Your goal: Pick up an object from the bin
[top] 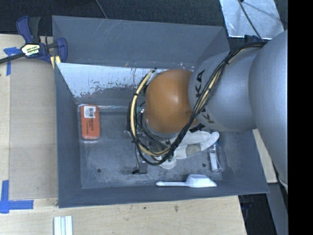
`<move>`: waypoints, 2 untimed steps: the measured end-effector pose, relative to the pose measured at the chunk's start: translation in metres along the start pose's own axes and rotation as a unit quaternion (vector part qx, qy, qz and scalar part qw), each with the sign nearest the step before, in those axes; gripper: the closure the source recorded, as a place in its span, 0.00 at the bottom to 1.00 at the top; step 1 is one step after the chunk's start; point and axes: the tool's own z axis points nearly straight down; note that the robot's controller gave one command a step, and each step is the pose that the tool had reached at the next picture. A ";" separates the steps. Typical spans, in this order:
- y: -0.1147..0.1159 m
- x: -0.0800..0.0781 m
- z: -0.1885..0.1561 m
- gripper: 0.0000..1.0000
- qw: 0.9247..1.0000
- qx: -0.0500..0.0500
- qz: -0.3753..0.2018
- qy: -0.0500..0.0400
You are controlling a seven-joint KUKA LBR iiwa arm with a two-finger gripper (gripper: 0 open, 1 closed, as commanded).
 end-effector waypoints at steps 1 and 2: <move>-0.014 -0.006 0.000 0.00 0.996 0.000 -0.090 -0.001; -0.047 -0.040 -0.006 0.00 1.000 0.000 -0.018 0.000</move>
Offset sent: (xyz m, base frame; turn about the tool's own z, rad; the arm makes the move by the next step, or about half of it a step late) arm 0.0511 -0.0458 0.0073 -0.0306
